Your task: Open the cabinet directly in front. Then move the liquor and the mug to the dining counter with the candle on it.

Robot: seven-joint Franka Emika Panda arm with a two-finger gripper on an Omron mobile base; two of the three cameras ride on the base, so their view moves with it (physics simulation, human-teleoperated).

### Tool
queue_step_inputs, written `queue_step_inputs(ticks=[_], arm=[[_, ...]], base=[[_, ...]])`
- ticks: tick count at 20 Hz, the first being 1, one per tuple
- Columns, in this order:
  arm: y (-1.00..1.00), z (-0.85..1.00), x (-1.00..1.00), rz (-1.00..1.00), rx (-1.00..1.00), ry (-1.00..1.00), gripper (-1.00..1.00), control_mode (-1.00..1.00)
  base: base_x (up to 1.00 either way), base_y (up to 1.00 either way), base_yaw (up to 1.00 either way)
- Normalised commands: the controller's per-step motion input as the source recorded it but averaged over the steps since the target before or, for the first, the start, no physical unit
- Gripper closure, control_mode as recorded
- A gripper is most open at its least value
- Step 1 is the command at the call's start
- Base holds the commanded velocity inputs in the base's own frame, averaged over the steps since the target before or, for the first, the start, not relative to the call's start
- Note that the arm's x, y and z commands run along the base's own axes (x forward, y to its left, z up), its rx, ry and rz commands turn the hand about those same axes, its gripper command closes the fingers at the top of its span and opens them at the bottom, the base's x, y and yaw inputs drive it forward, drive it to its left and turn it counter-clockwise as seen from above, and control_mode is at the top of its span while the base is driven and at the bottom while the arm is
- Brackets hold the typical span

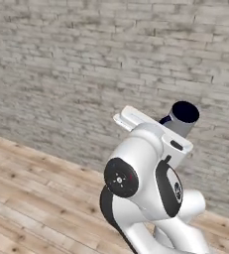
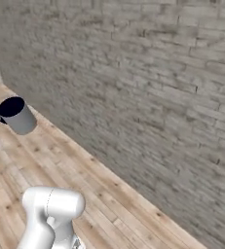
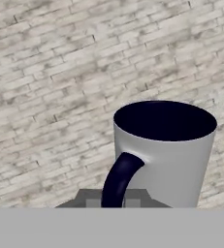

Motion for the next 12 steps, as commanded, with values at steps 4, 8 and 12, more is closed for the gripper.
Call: queue_step_inputs(ticks=[4,8,12], arm=[[0.0,0.0,0.0,0.0,0.0,0.0,1.0,1.0],[0.0,0.0,0.0,0.0,0.0,0.0,1.0,1.0],[0.0,0.0,0.0,0.0,0.0,0.0,1.0,1.0]], base=[[1.0,0.0,0.5],[1.0,0.0,0.52],[1.0,0.0,0.52]])
